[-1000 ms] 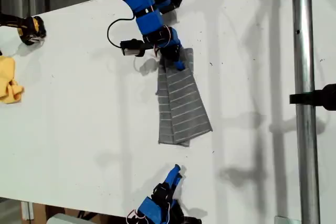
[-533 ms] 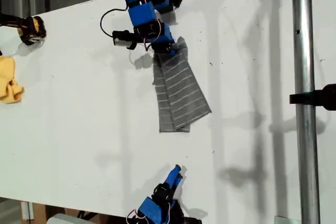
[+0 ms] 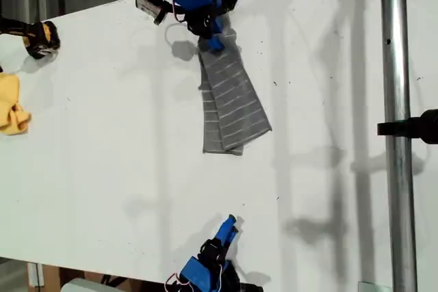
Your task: Grasp corners of a towel and fold twice.
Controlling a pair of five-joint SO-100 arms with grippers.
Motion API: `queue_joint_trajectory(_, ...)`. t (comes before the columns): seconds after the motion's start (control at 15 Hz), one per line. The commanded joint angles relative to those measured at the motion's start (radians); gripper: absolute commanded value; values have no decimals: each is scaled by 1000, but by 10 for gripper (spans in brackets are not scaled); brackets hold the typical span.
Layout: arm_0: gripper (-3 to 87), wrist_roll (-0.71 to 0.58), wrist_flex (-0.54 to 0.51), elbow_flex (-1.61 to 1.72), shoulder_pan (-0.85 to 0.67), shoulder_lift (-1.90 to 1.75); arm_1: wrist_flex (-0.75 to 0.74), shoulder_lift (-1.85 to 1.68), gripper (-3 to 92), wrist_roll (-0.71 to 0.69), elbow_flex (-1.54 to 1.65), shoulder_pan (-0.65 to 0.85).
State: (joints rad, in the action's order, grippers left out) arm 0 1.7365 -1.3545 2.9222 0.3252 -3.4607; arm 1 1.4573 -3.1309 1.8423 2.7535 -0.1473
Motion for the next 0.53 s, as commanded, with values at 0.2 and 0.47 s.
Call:
queue_joint_trajectory(0.2,238,-11,2,-35,-14,-9,-416,732,-2,-268,-402,94)
queue_joint_trajectory(0.47,238,-15,0,-38,-14,-9,-518,1273,-2,-434,-839,141)
